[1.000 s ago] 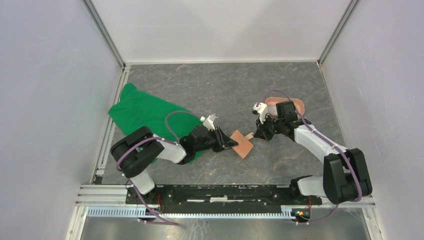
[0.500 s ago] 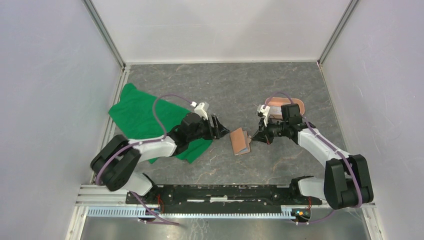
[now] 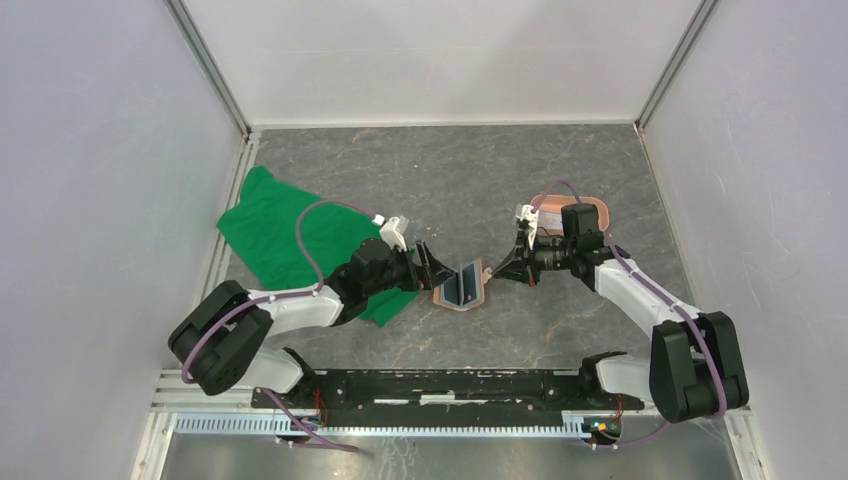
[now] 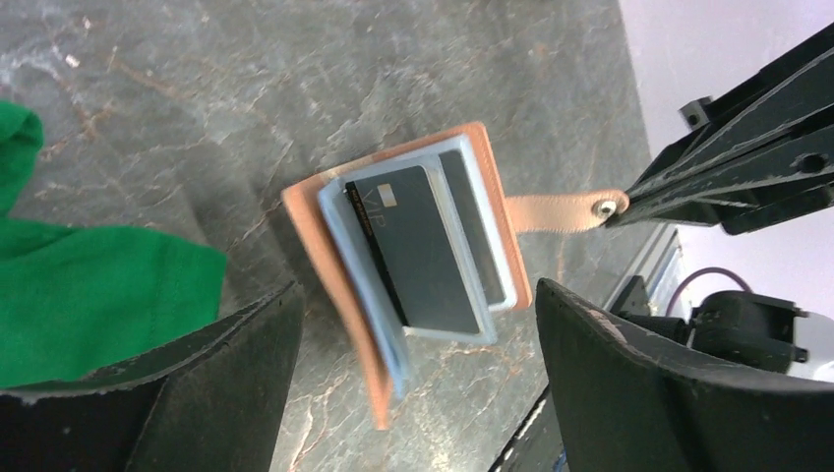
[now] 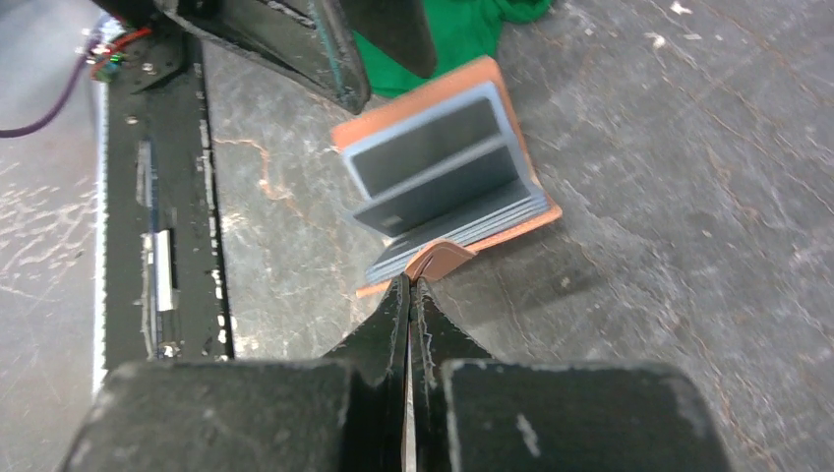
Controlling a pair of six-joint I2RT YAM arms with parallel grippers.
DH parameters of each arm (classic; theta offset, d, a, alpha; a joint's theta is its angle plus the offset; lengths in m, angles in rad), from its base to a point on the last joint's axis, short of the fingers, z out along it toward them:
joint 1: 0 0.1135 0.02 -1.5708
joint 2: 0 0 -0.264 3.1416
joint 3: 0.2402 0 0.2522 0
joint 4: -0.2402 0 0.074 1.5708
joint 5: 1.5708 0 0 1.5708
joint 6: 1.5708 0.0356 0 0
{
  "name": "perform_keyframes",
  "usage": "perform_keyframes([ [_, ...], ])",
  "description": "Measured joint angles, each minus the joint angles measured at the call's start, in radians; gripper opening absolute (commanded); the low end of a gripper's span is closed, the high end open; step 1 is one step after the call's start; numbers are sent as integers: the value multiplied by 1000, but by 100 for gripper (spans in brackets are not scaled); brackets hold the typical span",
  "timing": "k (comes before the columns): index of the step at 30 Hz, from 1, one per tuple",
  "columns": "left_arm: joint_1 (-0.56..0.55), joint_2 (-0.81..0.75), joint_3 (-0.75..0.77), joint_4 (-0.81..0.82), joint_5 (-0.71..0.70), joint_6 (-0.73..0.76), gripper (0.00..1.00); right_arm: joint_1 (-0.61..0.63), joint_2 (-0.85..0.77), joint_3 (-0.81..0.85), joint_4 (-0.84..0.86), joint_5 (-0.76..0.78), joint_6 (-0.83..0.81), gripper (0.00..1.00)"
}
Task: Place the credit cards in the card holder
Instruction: Open the card holder at the center of the board.
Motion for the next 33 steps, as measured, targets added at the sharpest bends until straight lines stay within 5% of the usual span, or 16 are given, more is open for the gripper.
perform_keyframes([
  [2, 0, 13, 0, -19, -1, -3, 78, 0, 2, 0, -8, 52, -3, 0],
  [10, -3, -11, 26, -186, -67, 17, 71, -2, 34, 0, -99, 368, -91, 2],
  [16, -5, -121, 68, -258, -106, 50, 68, 1, 38, 0, -134, 412, -129, 36],
  [21, -22, -126, 83, -249, -90, 50, 72, 1, -28, 0, -141, 441, -154, 44],
  [25, -124, -66, 157, -283, -137, 60, 74, 1, -81, 0, -108, 398, -149, 35],
  [28, -203, -7, 218, -285, -199, 88, 79, 1, -49, -1, -83, 332, -118, 6],
  [29, -227, 6, 225, -283, -225, 97, 88, 2, -29, -1, -71, 317, -95, 0],
  [30, -251, 22, 229, -278, -266, 110, 98, 3, -8, -3, -58, 307, -73, 0],
  [33, -303, 53, 238, -282, -329, 132, 100, -1, 50, -6, -21, 287, 7, 0],
])
